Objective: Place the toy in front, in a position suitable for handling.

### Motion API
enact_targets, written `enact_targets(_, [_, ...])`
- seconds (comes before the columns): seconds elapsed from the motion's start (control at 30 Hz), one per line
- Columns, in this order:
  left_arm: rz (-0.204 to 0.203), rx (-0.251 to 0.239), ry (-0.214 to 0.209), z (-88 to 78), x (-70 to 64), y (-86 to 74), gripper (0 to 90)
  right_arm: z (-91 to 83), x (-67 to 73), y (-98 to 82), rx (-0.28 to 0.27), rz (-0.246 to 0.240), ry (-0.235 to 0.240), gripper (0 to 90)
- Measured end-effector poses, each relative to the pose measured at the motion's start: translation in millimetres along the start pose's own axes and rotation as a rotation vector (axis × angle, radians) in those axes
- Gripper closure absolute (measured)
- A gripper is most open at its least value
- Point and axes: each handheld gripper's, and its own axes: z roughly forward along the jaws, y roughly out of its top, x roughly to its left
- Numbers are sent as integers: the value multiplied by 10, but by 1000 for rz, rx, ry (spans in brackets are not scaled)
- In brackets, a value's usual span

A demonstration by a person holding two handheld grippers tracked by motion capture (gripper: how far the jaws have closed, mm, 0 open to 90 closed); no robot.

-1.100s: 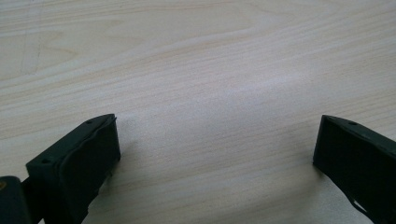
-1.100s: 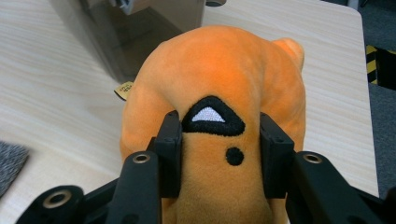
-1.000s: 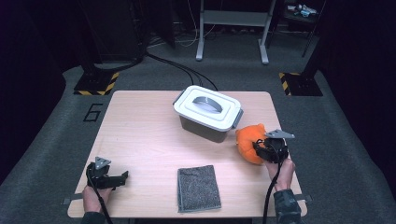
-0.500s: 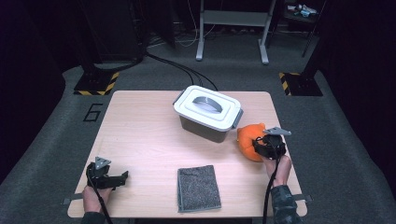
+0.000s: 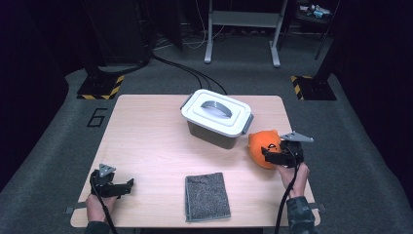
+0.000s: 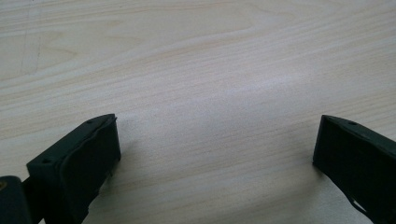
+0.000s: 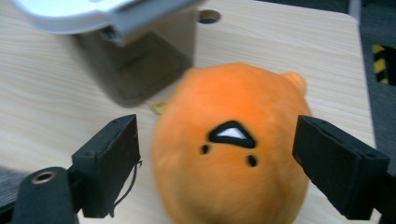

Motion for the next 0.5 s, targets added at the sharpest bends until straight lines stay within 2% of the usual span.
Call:
enact_targets(0.23, [-1, -2, 1, 1, -1, -1, 4, -143, 249, -54, 5, -61, 82, 79])
enact_targets(0.5, [-1, -1, -1, 0, -1, -1, 4, -65, 597, -200, 57, -113, 176, 36])
